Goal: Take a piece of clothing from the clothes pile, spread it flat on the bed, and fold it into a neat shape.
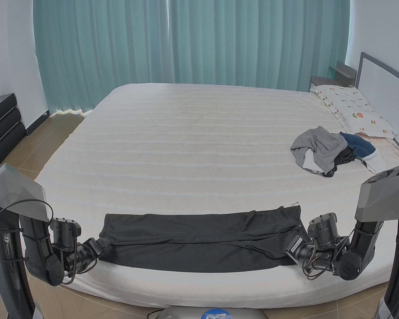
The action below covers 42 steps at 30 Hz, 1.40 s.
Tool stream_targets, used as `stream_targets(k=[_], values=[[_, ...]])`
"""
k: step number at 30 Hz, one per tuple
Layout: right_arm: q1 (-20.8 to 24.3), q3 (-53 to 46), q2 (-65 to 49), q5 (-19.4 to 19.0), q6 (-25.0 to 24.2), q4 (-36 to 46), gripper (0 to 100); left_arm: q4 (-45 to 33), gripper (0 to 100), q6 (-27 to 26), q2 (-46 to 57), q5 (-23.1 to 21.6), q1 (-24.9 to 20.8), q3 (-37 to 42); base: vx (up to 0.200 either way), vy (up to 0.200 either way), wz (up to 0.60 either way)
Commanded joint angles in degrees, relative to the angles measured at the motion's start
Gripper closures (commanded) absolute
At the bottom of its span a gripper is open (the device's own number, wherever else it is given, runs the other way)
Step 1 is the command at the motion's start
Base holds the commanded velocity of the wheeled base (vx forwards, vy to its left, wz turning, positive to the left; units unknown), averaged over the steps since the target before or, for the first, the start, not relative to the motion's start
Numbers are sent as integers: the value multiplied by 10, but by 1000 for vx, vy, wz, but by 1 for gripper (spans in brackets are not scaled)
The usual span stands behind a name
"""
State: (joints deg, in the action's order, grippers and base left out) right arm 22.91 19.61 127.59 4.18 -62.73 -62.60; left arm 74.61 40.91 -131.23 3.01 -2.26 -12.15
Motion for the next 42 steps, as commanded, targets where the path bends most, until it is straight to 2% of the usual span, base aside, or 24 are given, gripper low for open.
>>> stream_targets(k=[1,12,15,21,30,34,37,39,40,42], values=[[2,-8,3,-5,5,-2,0,1,0,0,5,-3,6,-3,0,0,0],[2,-29,-53,-8,23,-6,0,2,0,-1,13,-5,12,-5,0,0,0],[-3,-41,-90,-13,41,-6,0,18,0,-1,9,-5,12,-2,0,0,0],[-22,-41,-120,-17,43,-9,0,30,0,0,12,-6,22,-5,0,0,0],[-73,-41,-167,-66,43,-9,0,24,0,0,34,-7,28,-43,0,0,0],[-105,-36,-146,-114,38,-10,0,-5,0,-3,36,-35,33,-92,0,0,0],[-127,-37,-128,-156,37,-18,0,-60,0,-22,50,-98,46,-132,0,0,0],[-135,-39,-122,-167,38,-28,0,-89,0,-48,55,-132,56,-155,0,0,0],[-135,-39,-122,-167,38,-28,0,-89,0,-48,55,-132,56,-155,0,0,0],[-136,-41,-110,-171,39,-45,0,-153,0,-106,51,-158,58,-191,0,0,0]])
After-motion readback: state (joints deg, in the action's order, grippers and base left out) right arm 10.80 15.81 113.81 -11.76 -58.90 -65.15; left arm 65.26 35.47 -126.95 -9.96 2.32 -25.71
